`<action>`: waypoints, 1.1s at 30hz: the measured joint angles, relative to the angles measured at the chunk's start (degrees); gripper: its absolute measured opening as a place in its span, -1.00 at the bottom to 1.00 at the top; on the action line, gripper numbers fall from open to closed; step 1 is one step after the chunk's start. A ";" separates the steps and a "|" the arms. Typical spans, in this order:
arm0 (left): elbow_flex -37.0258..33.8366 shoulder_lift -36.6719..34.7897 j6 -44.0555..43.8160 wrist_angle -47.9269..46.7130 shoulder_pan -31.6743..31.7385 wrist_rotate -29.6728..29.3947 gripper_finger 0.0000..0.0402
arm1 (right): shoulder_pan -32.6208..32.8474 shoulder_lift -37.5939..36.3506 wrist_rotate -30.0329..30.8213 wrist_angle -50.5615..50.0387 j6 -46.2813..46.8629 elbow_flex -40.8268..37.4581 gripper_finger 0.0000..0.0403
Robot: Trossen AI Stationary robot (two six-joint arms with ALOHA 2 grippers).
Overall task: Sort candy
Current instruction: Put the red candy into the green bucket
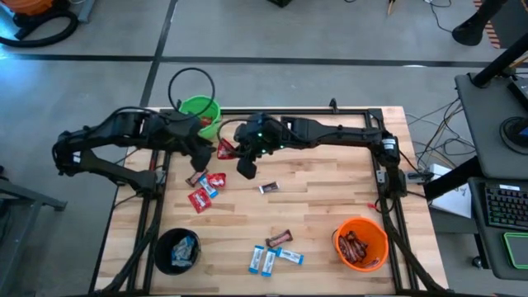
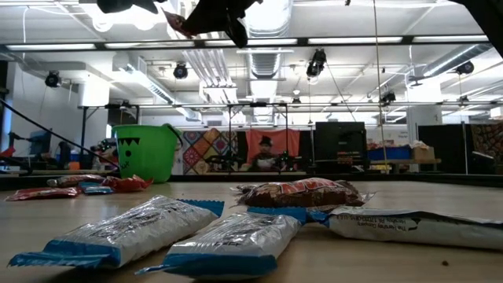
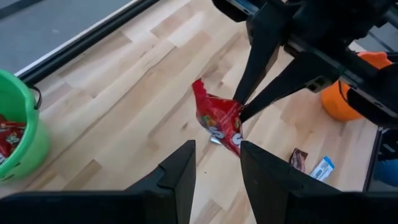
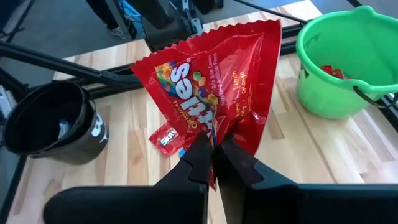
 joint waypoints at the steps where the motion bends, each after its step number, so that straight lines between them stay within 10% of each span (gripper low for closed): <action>1: 0.00 0.15 0.00 0.18 0.00 0.00 -0.46 | 0.04 0.00 0.60 -0.03 0.00 0.00 -0.96; 26: 0.00 5.84 2.94 3.79 0.00 1.81 -0.47 | 1.07 0.00 2.03 0.57 -0.73 -0.09 -0.96; 33: 0.00 5.48 3.46 3.72 0.00 2.07 -0.90 | 1.40 0.00 2.32 0.82 -1.42 -0.09 -0.96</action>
